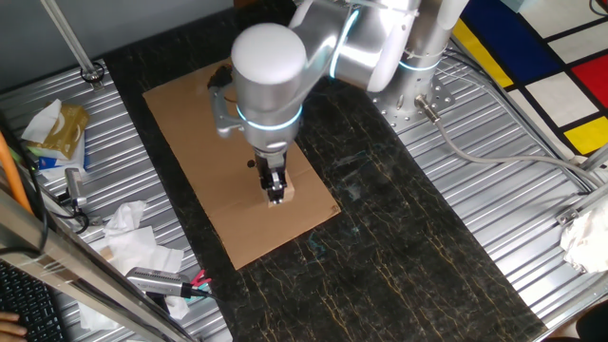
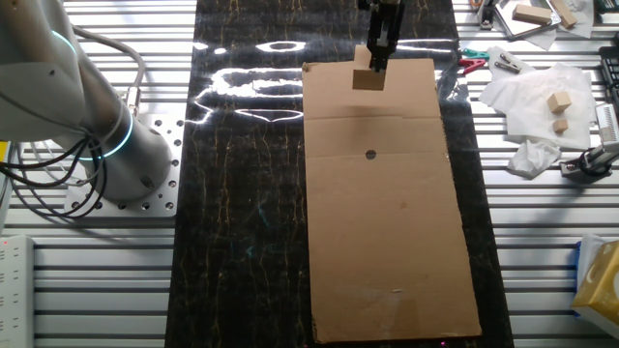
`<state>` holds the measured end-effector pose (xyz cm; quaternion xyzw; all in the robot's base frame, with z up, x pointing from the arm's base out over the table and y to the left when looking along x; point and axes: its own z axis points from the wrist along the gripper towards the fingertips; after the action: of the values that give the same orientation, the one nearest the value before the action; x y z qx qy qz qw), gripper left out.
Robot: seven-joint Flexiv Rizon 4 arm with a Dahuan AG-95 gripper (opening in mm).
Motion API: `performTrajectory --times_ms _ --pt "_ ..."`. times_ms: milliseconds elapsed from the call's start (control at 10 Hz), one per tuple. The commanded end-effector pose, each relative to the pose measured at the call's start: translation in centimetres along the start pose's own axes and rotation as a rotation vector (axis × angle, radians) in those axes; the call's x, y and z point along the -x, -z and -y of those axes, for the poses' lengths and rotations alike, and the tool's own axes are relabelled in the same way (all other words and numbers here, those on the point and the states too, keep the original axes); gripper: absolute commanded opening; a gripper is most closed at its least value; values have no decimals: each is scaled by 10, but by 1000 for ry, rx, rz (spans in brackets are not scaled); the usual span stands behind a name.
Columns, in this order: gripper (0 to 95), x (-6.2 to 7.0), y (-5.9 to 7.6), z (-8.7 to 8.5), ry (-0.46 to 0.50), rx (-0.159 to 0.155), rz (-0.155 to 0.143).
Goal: Grab the block and place it at the designated location
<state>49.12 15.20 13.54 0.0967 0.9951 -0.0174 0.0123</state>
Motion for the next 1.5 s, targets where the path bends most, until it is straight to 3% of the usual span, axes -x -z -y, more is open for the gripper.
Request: performTrajectory --times_ms 100,400,500,1000,1500 --pt "0 4 1 9 13 3 -1" --pt "0 9 2 26 47 7 -2" --pt "0 14 0 41 68 9 -3" --pt "0 21 -7 77 117 23 3" --pt "0 23 -15 104 150 38 12"
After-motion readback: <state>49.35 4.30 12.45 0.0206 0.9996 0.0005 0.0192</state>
